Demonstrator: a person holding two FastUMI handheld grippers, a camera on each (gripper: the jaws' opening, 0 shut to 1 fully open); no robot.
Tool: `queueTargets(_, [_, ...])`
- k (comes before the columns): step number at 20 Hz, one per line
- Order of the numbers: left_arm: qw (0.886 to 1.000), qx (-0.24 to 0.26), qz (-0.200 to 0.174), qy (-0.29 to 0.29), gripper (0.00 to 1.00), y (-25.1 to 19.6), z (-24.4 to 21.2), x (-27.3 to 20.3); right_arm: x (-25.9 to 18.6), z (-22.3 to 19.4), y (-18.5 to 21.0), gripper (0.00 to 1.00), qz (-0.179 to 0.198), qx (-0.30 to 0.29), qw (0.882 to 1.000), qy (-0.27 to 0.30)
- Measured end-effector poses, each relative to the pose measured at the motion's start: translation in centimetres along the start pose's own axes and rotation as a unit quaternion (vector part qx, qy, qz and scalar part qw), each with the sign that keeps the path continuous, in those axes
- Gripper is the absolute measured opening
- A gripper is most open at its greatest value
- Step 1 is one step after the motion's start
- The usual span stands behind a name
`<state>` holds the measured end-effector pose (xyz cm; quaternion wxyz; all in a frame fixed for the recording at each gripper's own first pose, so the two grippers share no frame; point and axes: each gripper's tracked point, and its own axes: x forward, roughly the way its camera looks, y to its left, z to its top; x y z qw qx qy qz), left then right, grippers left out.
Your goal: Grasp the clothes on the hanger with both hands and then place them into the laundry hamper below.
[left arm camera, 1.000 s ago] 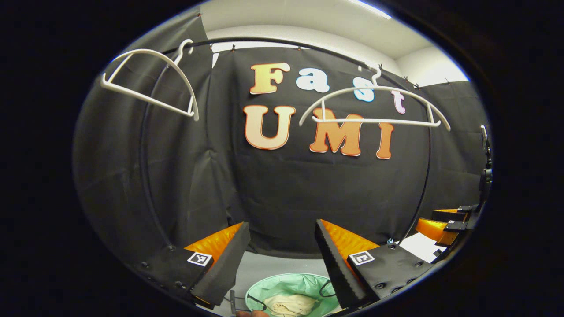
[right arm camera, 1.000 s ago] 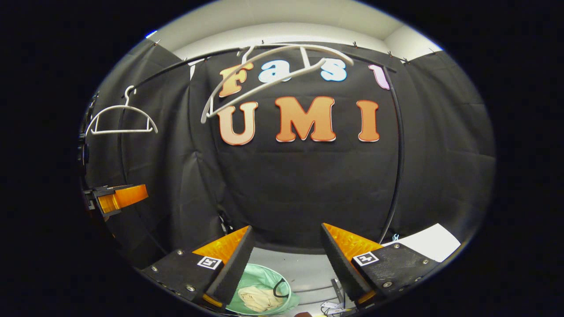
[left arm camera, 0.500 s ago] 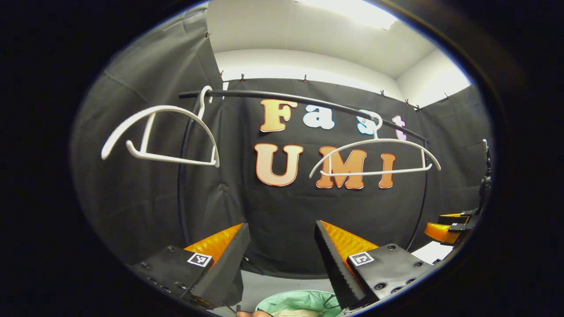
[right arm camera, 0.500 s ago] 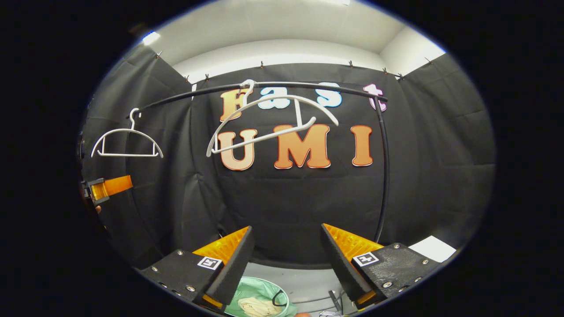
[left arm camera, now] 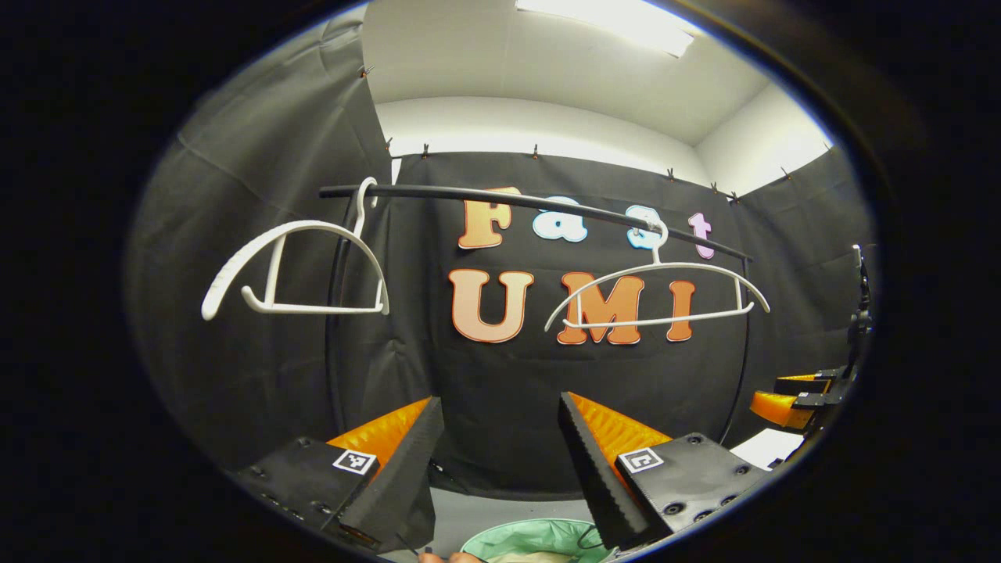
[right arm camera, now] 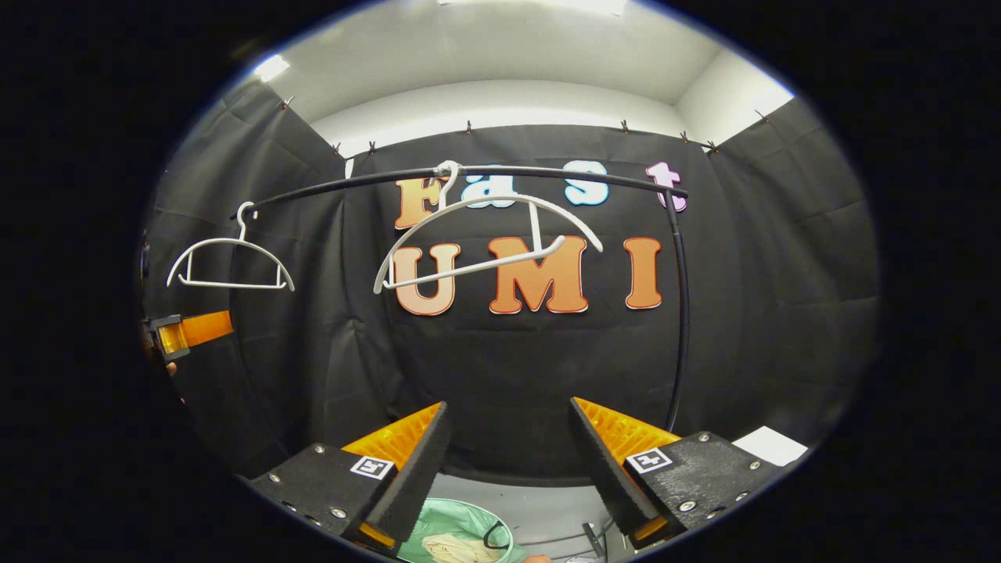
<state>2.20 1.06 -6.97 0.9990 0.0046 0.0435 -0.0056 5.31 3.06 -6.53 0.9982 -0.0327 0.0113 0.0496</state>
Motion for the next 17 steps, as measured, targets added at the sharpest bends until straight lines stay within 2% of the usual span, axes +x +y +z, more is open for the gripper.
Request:
queueTargets(1, [1.0,-0.001,0.001,-0.001,0.96,0.1,0.2,0.0,0.0,0.1,0.1,0.93,0.001,0.0,1.0,-0.001])
queueTargets(3, [1.0,-0.001,0.0,-0.002,0.94,0.1,0.5,-0.2,-0.2,0.3,0.0,0.93,0.002,-0.003,1.0,-0.004])
queueTargets(4, [1.0,0.0,-0.001,-0.001,0.97,0.1,0.4,-0.3,-0.3,0.5,-0.1,0.93,0.0,-0.006,1.0,-0.006])
queueTargets(5, [1.0,-0.001,-0.002,0.0,0.94,0.1,0.3,-0.4,-0.5,0.7,-0.2,0.93,-0.002,-0.01,1.0,-0.008])
queueTargets(8, [1.0,-0.003,-0.01,0.005,0.96,-0.3,0.0,-0.3,-0.4,0.9,0.1,0.93,-0.003,-0.008,1.0,-0.009])
queueTargets(10, [1.0,-0.003,-0.008,0.009,0.94,-0.2,-0.4,-0.1,-0.3,0.8,-0.2,0.93,-0.002,-0.005,1.0,-0.007])
queueTargets(11, [1.0,-0.004,-0.008,0.01,0.97,-0.3,-0.5,-0.1,-0.3,0.7,-0.3,0.93,-0.002,-0.006,1.0,-0.008])
queueTargets(17, [1.0,-0.002,-0.015,0.009,0.97,-0.8,-0.4,-0.2,-0.2,1.1,-0.7,0.93,-0.003,0.001,1.0,-0.01])
